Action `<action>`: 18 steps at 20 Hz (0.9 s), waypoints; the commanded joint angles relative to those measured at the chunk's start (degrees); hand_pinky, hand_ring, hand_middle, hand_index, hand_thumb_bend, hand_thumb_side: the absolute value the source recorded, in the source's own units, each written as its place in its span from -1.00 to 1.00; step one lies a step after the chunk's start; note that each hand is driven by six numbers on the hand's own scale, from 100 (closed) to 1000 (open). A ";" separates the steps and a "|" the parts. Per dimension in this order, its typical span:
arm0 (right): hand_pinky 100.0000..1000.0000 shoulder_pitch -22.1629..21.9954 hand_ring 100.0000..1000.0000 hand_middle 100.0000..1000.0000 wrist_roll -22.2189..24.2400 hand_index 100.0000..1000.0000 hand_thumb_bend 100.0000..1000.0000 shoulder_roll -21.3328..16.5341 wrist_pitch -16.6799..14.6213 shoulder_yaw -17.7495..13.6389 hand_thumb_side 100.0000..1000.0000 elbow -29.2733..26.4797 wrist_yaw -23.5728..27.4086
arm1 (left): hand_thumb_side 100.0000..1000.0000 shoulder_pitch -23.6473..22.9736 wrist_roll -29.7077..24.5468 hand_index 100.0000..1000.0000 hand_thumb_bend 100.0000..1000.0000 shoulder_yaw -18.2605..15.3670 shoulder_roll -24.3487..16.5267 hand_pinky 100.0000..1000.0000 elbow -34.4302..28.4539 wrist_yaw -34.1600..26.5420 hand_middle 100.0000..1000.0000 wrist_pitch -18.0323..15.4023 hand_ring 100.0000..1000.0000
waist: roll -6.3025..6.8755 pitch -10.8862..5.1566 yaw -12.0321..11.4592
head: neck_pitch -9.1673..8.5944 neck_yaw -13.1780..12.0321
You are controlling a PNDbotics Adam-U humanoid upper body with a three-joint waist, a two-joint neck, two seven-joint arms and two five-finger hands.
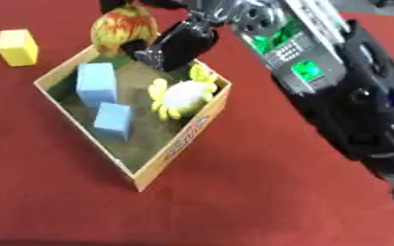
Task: Pick up objects on the table and place them in the box.
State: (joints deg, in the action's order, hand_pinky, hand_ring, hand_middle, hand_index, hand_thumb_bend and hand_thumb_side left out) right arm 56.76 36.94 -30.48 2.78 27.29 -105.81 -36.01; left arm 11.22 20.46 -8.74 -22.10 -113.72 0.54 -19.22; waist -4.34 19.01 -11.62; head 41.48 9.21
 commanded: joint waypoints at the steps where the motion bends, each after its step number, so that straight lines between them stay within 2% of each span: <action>1: 0.60 0.84 0.52 -0.02 0.70 0.27 -1.00 1.90 -1.42 1.47 -1.00 3.61 -2.84 | 0.50 0.69 -0.16 0.66 -0.84 -0.16 -1.11 0.91 -0.87 -0.14 0.49 -0.12 0.52 | 0.44 -1.23 -0.11 | -0.16 0.30; 7: 0.61 0.20 0.56 0.04 0.37 0.34 -0.91 4.19 -4.36 4.12 -1.00 9.66 -6.08 | 0.51 0.70 -0.29 0.66 -0.84 -0.09 -1.00 0.91 -0.87 -0.18 0.49 -0.07 0.52 | 0.49 -1.05 -0.29 | -0.11 0.45; 12: 0.62 -0.37 0.63 0.17 0.48 0.48 -0.73 5.13 -6.74 5.27 -1.00 12.39 -8.26 | 0.51 0.68 -0.39 0.66 -0.85 -0.06 -0.87 0.91 -0.87 -0.20 0.49 0.01 0.52 | 0.43 -0.95 -0.38 | -0.08 0.53; 14: 0.65 -0.66 0.69 0.28 1.17 0.59 -0.64 5.38 -7.84 5.55 -1.00 13.06 -8.49 | 0.52 0.65 -0.42 0.66 -0.85 -0.06 -0.80 0.91 -0.87 -0.20 0.49 0.06 0.52 | 0.40 -0.92 -0.39 | -0.05 0.53; 17: 0.72 -0.99 0.82 0.47 3.00 0.75 -0.62 5.60 -9.84 5.89 -1.00 13.55 -8.54 | 0.52 0.61 -0.45 0.66 -0.85 -0.06 -0.74 0.91 -0.87 -0.22 0.49 0.12 0.52 | 0.37 -0.92 -0.38 | -0.10 0.56; 18: 0.72 -1.05 0.82 0.47 3.78 0.75 -0.62 5.63 -10.56 5.91 -1.00 13.62 -8.48 | 0.52 0.61 -0.45 0.66 -0.85 -0.07 -0.73 0.91 -0.87 -0.22 0.49 0.13 0.52 | 0.37 -0.93 -0.38 | -0.12 0.58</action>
State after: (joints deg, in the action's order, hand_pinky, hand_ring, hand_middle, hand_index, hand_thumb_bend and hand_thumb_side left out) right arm 54.89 40.05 -24.54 -6.86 33.58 -92.02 -44.22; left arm 11.54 20.18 -8.72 -22.09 -113.72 0.48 -19.14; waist -4.34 19.06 -11.95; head 41.50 9.67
